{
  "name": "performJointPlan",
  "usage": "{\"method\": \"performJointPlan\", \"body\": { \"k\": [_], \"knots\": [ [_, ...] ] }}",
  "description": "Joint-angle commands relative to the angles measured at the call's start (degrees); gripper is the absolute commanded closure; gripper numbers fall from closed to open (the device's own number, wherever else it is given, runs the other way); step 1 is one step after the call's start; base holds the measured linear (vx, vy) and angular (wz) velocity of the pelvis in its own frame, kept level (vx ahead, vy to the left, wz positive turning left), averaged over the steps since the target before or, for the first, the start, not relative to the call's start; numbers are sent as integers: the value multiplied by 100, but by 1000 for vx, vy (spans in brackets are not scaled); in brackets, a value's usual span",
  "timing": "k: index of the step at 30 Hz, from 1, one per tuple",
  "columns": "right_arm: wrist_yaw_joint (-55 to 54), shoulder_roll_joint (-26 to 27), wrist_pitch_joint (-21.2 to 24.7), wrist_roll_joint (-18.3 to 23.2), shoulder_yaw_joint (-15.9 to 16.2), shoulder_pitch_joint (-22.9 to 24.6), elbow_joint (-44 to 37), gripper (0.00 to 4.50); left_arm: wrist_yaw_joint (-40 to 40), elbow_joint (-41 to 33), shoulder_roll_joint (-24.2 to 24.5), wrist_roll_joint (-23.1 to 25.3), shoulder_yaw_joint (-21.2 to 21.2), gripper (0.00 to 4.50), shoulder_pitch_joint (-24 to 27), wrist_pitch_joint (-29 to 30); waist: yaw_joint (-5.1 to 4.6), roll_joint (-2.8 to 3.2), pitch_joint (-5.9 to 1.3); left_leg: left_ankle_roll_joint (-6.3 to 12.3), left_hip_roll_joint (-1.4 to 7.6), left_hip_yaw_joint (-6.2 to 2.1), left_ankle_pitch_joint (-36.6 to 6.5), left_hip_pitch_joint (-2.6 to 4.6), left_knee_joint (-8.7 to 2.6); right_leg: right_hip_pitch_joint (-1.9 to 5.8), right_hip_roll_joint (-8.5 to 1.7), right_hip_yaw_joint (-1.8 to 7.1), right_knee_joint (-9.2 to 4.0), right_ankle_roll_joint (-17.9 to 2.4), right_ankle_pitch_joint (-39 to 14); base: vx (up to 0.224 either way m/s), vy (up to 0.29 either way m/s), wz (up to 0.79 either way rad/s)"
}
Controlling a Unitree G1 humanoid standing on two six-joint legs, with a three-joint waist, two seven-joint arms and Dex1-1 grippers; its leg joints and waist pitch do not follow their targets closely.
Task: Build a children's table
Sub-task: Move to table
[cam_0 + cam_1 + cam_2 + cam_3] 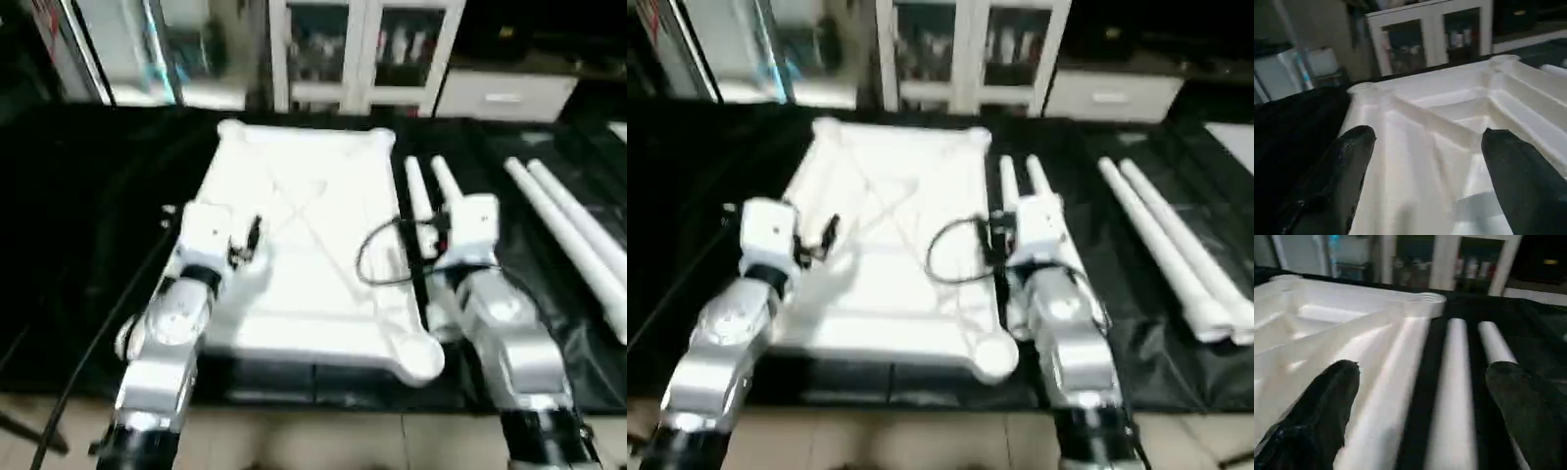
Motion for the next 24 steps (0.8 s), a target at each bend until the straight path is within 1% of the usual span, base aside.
{"method": "performJointPlan", "body": {
  "k": [1,2,3,4,5,6,7,8,9,10,11,12,13,14,15,16,17,18,19,20,21,22,23,24],
  "knots": [
    [157,-54,115,134,-100,18,-269,0,-449,59,91,-109,-307,60,-87,-123,222,-152,-352,506,519,-136,-377,-210,192,723,-1178,966,-984,-54,-1970,58,-53,7],
    [221,-68,124,177,-102,30,-303,0,-567,60,119,-135,-360,60,-83,-159,232,-156,-354,300,569,-177,19,-304,110,780,-1084,871,-873,-97,-1627,64,-28,-6],
    [506,-192,72,288,-79,45,-426,0,-1041,-9,228,-380,-421,40,-7,-476,233,-80,-354,4,638,-163,786,-297,-148,678,-738,582,-674,-287,-401,64,-28,-6],
    [772,-297,62,390,-32,59,-507,0,-1322,-40,306,-531,-445,40,8,-436,199,-31,-370,-41,675,-122,1195,-294,-279,642,-542,430,-573,-397,360,0,0,0],
    [780,-300,61,393,-31,59,-509,0,-1330,-41,308,-535,-446,29,9,-435,127,50,-415,-17,826,-100,1726,-223,-309,515,-345,276,-417,-490,1542,29,60,-3],
    [1182,-490,44,531,80,106,-654,0,-1736,-87,423,-746,-499,21,23,-324,61,136,-450,-67,958,-120,1915,-107,-295,390,-290,187,-361,-828,1816,29,60,-3],
    [1345,-576,33,574,130,128,-713,0,-1899,-105,480,-810,-535,10,24,-288,21,146,-435,-93,1000,-118,1575,-51,-326,362,-302,165,-398,-1106,1598,26,79,-3],
    [1610,-731,43,663,201,176,-819,0,-2216,-160,597,-927,-622,10,39,-218,5,192,-428,-93,1013,-110,1319,-53,-350,377,-329,162,-422,-1226,1435,0,76,1],
    [1823,-871,61,733,243,215,-900,0,-2499,-211,706,-1020,-711,10,54,-181,-10,177,-383,-79,1047,-77,605,-46,-409,371,-376,168,-508,-1389,960,0,76,1],
    [2034,-1023,86,803,255,246,-955,0,-2777,-257,818,-1102,-812,3,61,-117,-4,194,-355,-83,1057,-63,208,-34,-442,365,-391,172,-545,-1444,682,-38,67,5],
    [2306,-1223,167,922,231,271,-1003,0,-3132,-276,949,-1217,-935,3,43,24,-11,172,-325,-137,1090,-33,-427,-10,-497,363,-421,184,-599,-1498,221,-47,59,8],
    [2541,-1421,189,981,214,284,-1018,0,-3429,-253,1068,-1274,-1056,3,0,121,-15,141,-289,-169,1090,9,-908,-4,-534,349,-442,200,-644,-1490,-201,-47,59,8],
    [2845,-1674,261,1052,172,291,-1009,0,-3797,-134,1214,-1302,-1231,3,-110,259,-30,118,-250,-214,1076,62,-1386,18,-565,322,-453,210,-696,-1417,-823,-55,54,9],
    [3062,-1856,289,1082,154,292,-990,0,-4039,-8,1312,-1270,-1369,3,-214,292,-29,105,-233,-241,1074,84,-1620,42,-577,304,-461,219,-733,-1344,-1191,-55,45,11],
    [3346,-2075,349,1133,156,309,-1000,0,-4247,207,1387,-1190,-1511,3,-373,299,-37,100,-188,-343,1075,125,-2048,100,-588,224,-469,246,-808,-1158,-1899,-55,45,11],
    [3655,-2295,497,1244,172,342,-1053,0,-4468,430,1434,-1123,-1641,3,-542,282,-57,82,-177,-386,1065,141,-2195,112,-584,211,-470,249,-841,-1056,-2218,-52,29,10],
    [3854,-2444,596,1336,194,365,-1095,0,-4613,569,1462,-1094,-1711,3,-649,262,-41,89,-204,-451,1067,151,-2250,135,-584,202,-485,257,-870,-896,-2501,0,0,0],
    [4154,-2667,717,1448,260,429,-1193,0,-4685,828,1430,-1004,-1754,3,-821,170,-64,70,-222,-443,1094,135,-2042,61,-608,259,-515,262,-856,-859,-2308,0,0,0],
    [4335,-2803,786,1515,306,472,-1257,0,-4714,986,1402,-947,-1769,3,-925,103,-59,69,-235,-379,1104,121,-1809,-7,-619,320,-525,252,-846,-836,-2089,0,0,0],
    [4530,-2965,825,1582,365,521,-1327,0,-4771,1185,1363,-920,-1780,3,-1061,78,-55,52,-246,-333,1108,143,-1733,13,-607,305,-528,261,-855,-848,-1997,0,0,0],
    [4663,-3079,897,1651,398,554,-1384,0,-4811,1395,1325,-870,-1800,3,-1197,18,-44,49,-250,-258,1110,161,-1583,25,-588,296,-540,270,-860,-931,-1842,0,0,0],
    [4801,-3222,1010,1778,425,558,-1474,0,-4846,1848,1279,-747,-1873,3,-1496,-85,-39,50,-263,-248,1121,165,-1512,18,-583,307,-557,270,-846,-991,-1747,0,0,0],
    [4816,-3239,1027,1796,427,557,-1489,0,-4849,1919,1272,-725,-1884,3,-1542,-107,-60,52,-262,-195,1100,167,-1435,-21,-581,329,-536,259,-853,-1014,-1677,0,0,0],
    [4834,-3263,1062,1831,429,549,-1521,0,-4848,2072,1259,-677,-1910,3,-1638,-164,-49,45,-293,-162,1112,163,-1284,-23,-565,340,-563,263,-832,-1063,-1514,0,0,0]
  ]
}}
